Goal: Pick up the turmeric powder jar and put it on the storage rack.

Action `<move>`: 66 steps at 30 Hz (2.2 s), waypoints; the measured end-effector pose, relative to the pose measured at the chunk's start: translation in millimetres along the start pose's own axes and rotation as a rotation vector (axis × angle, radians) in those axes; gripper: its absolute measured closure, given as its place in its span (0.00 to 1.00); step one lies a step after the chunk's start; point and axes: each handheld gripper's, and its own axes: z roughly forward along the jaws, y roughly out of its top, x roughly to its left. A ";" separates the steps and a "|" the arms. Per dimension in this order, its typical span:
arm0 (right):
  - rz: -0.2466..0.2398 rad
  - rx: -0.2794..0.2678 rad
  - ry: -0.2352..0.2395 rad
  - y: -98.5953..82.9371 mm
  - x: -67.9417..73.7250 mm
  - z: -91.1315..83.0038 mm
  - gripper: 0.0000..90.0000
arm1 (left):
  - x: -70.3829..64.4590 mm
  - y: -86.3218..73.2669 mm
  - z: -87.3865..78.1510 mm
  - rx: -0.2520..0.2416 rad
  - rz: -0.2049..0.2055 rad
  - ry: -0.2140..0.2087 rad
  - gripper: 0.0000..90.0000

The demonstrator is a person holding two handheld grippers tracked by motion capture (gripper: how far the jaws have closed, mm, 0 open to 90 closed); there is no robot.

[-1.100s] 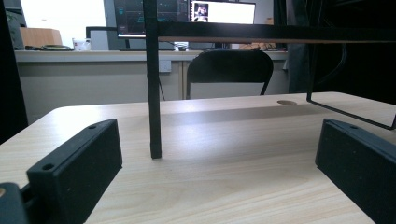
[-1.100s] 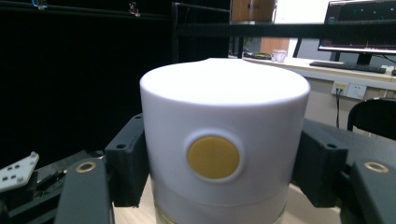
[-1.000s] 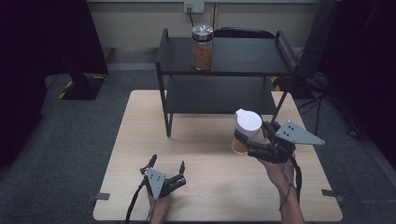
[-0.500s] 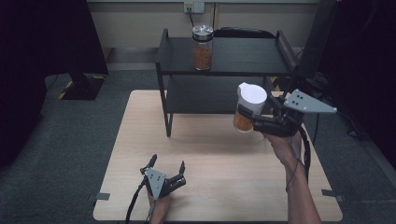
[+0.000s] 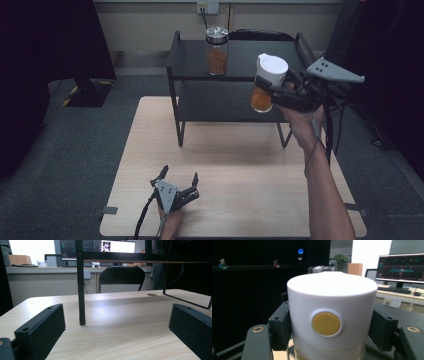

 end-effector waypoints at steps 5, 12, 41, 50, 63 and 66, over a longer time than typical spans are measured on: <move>-0.006 -0.007 -0.075 11.8 1.9 19.4 0.33 | 0.3 -0.2 0.2 -0.001 0.000 -0.002 0.00; -0.026 -0.012 -0.198 25.5 12.3 52.5 0.33 | 0.4 -0.3 0.3 -0.001 0.001 -0.002 0.00; 0.043 0.042 -0.319 30.3 5.7 105.1 0.25 | 0.3 -0.3 0.1 -0.001 0.001 -0.002 0.00; 0.026 -0.007 -0.323 14.7 4.8 104.1 0.00 | 0.0 -0.2 -0.2 -0.001 0.001 0.000 0.00; 0.019 -0.034 -0.302 18.7 13.3 90.0 0.00 | -0.3 -0.3 -0.2 -0.001 0.002 0.001 0.00; 0.022 -0.012 -0.305 20.3 17.7 88.8 0.00 | -0.4 -0.2 -0.2 -0.001 0.002 0.003 0.00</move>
